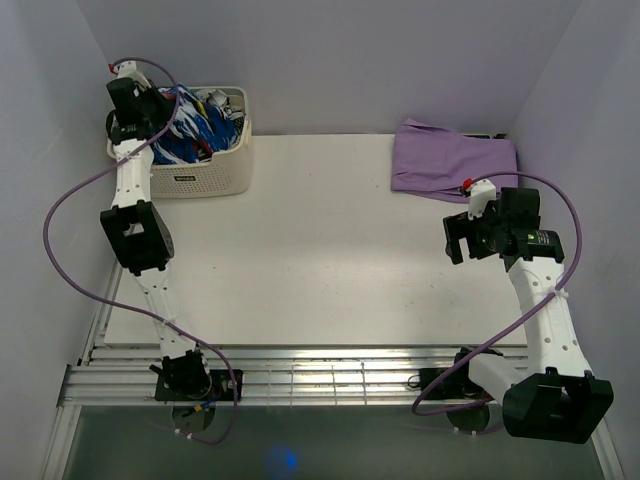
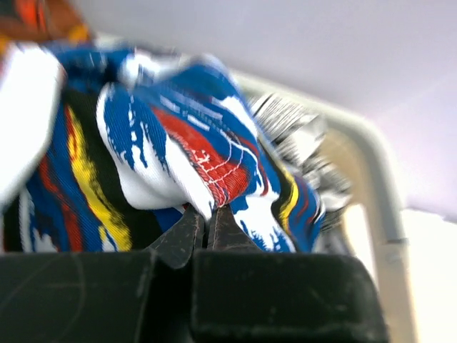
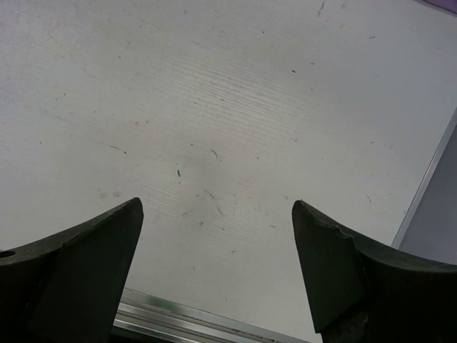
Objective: Fold and stack the trousers
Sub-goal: Grab the trousers from the pile, then move the trousers to the center of the board
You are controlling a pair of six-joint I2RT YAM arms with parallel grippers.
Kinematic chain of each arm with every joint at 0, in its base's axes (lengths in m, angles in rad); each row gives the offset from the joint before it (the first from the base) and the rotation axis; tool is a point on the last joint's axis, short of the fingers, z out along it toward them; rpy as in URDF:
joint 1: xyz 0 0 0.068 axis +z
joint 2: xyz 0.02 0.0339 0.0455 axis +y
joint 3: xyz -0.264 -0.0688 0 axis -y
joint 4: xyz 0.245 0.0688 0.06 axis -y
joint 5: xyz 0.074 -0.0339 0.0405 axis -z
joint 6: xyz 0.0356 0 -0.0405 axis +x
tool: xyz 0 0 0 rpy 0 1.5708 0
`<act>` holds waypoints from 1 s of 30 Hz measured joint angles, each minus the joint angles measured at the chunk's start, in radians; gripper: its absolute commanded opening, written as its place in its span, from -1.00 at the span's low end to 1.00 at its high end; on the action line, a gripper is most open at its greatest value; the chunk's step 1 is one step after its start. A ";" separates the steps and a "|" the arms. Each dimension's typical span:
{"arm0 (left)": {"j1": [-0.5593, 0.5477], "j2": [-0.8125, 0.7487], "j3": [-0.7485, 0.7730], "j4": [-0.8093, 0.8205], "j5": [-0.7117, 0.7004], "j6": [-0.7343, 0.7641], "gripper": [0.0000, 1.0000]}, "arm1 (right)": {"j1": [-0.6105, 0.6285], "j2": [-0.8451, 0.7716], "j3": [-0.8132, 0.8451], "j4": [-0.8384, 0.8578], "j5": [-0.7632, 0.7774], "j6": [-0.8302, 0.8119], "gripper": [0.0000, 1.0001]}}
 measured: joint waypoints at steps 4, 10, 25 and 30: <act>-0.003 -0.066 -0.001 0.127 0.011 -0.087 -1.00 | 0.000 0.000 0.000 0.000 -0.010 0.000 0.80; -0.010 -0.166 0.114 0.371 -0.003 -0.216 -1.00 | 0.000 -0.006 -0.003 0.004 -0.032 0.000 0.80; -0.014 -0.792 -0.072 0.827 0.093 -0.482 -1.00 | 0.000 -0.044 -0.004 0.026 -0.084 0.002 0.80; -0.064 -0.918 -0.289 0.941 0.330 -0.670 -1.00 | 0.000 -0.044 -0.004 0.027 -0.125 0.004 0.80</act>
